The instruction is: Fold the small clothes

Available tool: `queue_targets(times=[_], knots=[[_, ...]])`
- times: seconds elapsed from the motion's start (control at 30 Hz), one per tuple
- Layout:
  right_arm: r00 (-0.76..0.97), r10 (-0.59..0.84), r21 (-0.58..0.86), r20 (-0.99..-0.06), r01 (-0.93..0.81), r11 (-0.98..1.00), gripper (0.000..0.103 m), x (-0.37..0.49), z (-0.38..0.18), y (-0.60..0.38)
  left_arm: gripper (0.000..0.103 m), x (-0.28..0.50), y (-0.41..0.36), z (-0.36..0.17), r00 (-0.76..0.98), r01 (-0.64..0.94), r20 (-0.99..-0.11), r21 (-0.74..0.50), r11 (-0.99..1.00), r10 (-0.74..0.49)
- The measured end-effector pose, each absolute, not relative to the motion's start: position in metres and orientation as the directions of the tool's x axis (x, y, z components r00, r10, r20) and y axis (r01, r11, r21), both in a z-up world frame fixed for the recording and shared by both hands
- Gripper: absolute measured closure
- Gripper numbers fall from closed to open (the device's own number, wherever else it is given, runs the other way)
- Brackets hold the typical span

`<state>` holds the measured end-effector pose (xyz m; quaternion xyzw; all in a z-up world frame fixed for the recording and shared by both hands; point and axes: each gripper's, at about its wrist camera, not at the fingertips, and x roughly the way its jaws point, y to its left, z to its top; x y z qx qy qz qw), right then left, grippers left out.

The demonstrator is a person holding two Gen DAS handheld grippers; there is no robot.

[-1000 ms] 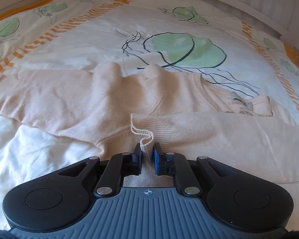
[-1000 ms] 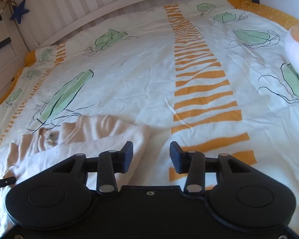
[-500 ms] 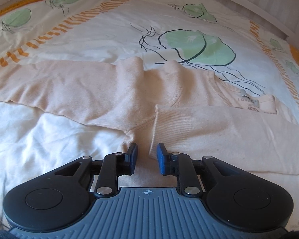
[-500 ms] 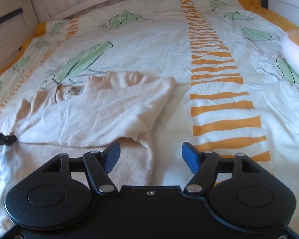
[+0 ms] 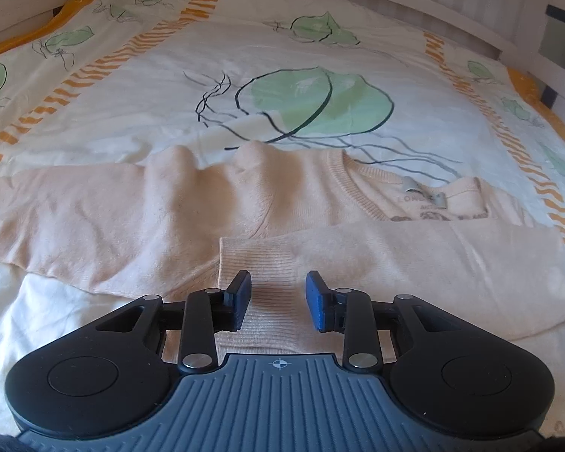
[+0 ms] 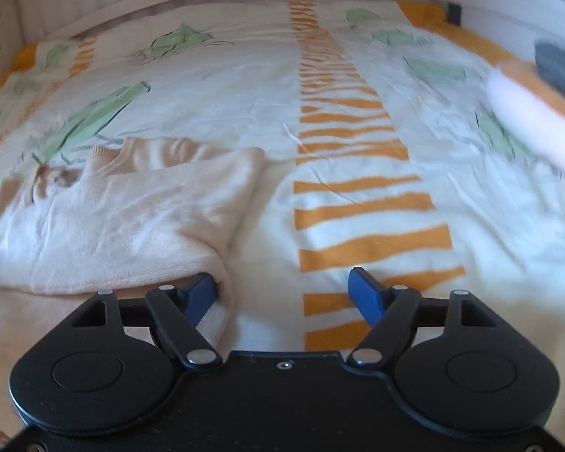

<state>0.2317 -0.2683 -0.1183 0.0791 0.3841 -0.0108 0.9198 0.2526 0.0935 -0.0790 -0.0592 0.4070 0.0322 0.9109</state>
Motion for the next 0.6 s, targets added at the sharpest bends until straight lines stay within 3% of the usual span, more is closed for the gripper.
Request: queue_targets(times=[0.17,0.3,0.43,0.6], knots=[[0.681,0.036,0.126,-0.731,0.083,0.989,0.024,0.222,-0.108,-0.266,0.071,0.254,0.099,-0.093,0.658,-0.070,-0.753,-0.062,0.996,-0.001],[0.737,0.060,0.191,-0.674,0.095,0.977,0.022,0.213,-0.086,-0.268,0.071,0.251,0.100,-0.095,0.666,-0.037,-0.746,-0.054,0.998,-0.016],[0.757,0.102,0.189,-0.646,0.029,0.982,0.001,0.238,-0.078,-0.256,0.070,0.248,0.100,-0.097,0.685,-0.046,-0.728,-0.067,0.997,-0.017],[0.732,0.098,0.142,-0.675,-0.001,0.990,0.001,0.277,-0.098,-0.235,0.063,0.244,0.100,-0.098,0.707,-0.045,-0.707,-0.083,0.996,-0.027]])
